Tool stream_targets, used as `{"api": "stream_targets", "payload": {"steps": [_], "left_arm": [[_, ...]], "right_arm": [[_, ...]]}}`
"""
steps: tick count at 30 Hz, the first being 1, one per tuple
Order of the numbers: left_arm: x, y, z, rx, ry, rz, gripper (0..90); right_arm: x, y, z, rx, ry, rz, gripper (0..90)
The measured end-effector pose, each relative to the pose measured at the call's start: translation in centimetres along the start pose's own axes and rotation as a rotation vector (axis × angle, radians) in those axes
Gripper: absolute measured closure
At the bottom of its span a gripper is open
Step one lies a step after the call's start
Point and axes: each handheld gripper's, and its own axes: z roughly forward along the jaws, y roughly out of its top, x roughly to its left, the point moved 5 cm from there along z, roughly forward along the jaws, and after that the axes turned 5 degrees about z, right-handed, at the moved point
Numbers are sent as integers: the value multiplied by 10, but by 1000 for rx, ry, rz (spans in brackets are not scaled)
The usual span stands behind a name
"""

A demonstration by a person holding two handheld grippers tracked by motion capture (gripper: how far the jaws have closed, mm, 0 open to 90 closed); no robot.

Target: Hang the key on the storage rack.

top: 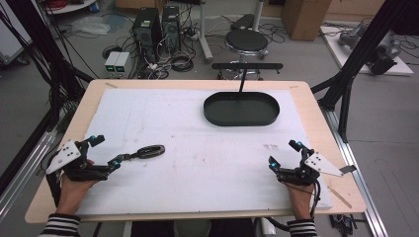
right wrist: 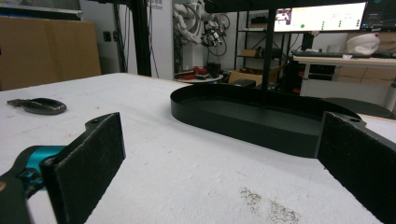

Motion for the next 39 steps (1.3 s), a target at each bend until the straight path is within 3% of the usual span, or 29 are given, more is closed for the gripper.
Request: {"api": "stream_targets", "payload": {"steps": [6,8,12,17,19,21,23,24,25,27,30,39], "left_arm": [[9,20,8,115,-53,70,17],[11,25,12,155,-98,75,17],[15,32,21,261,-164,128,17],[17,39,34,368,-207,196,17],[18,40,36,384,-215,208,17],[19,41,42,434,-250,233,17],[21,41,46,479,-265,261,17],[21,41,46,479,-265,261,17],[22,40,50,518,-274,282,17],[23,40,52,531,-285,287,17],[22,37,60,610,-312,292,17],[17,23,76,730,-369,361,30]], "right_arm": [[0,0,0,0,-2,-6,5],[0,0,0,-1,-2,-3,5],[0,0,0,-1,-2,-5,5],[0,0,0,-2,-1,-4,5],[0,0,0,0,-2,-6,5],[0,0,0,0,-2,-5,4],[0,0,0,-2,0,-3,5],[0,0,0,-1,-2,-5,5],[0,0,0,-2,1,-3,5],[0,0,0,-2,1,-2,5],[0,0,0,-2,0,-3,5],[0,0,0,0,0,2,4]]}}
